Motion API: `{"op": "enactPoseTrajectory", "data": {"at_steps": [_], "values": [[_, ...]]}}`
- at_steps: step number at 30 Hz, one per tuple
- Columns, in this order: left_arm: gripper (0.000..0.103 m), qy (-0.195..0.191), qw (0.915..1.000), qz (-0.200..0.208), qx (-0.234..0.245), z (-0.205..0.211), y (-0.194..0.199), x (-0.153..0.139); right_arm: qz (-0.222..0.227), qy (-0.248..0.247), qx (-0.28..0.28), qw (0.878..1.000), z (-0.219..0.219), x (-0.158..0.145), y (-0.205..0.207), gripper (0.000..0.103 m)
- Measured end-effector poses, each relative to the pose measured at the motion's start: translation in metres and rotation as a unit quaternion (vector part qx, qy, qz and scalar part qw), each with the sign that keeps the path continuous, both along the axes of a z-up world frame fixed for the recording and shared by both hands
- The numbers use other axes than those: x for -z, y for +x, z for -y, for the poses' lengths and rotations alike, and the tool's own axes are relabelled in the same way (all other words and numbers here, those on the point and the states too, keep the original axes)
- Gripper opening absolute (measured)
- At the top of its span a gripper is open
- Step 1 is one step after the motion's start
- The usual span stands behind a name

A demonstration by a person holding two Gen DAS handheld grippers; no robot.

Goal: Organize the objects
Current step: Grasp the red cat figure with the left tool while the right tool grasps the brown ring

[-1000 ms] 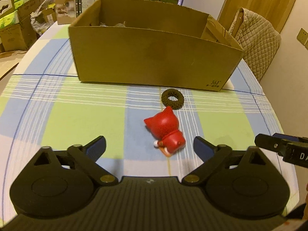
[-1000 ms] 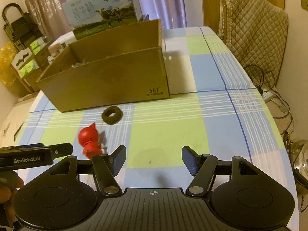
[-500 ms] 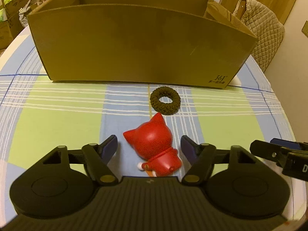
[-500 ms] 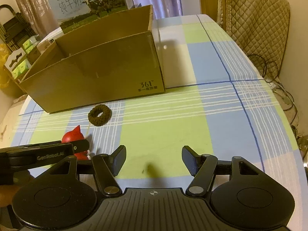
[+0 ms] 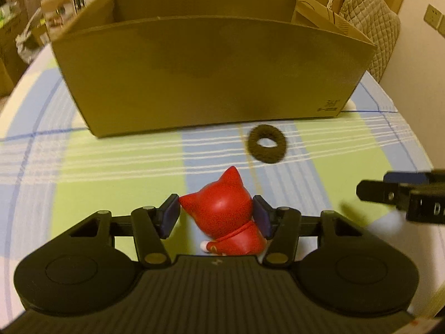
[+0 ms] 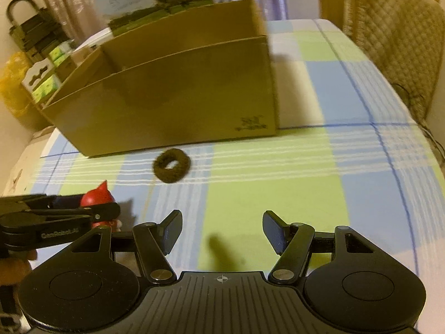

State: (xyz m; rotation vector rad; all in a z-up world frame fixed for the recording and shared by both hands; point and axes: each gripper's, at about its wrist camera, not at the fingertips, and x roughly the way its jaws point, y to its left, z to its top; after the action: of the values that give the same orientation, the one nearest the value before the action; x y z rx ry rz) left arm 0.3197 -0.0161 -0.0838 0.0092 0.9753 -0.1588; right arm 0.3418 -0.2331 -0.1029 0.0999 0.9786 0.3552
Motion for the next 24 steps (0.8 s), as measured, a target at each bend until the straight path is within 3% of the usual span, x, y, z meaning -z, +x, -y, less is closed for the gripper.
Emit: {"op": "enactPoseTrajectory", "data": {"at_steps": [4,15,19,22,24], "values": [[0.052,0.009,0.9999,0.005,0.006,-0.022,0.001,-0.004,0.006,0.003,-0.032,0.999,-0.021,0.005,0.011,0.062],[0.057,-0.031,0.9992,0.024,-0.004,-0.039,0.003,0.0,0.042,-0.019,-0.087,0.995,-0.059,0.027,0.043,0.062],[0.057,-0.039,0.9991,0.009,-0.013,-0.041,0.005,0.004,0.059,-0.025,-0.111,0.992,-0.064,0.03,0.047,0.062],[0.055,-0.045,0.9989,-0.002,-0.011,-0.038,0.007,0.008,0.066,-0.038,-0.12,0.99,-0.069,0.034,0.05,0.062],[0.046,-0.042,0.9991,0.0,-0.006,-0.036,0.008,0.008,0.071,-0.041,-0.126,0.989,-0.071,0.037,0.05,0.062]]}}
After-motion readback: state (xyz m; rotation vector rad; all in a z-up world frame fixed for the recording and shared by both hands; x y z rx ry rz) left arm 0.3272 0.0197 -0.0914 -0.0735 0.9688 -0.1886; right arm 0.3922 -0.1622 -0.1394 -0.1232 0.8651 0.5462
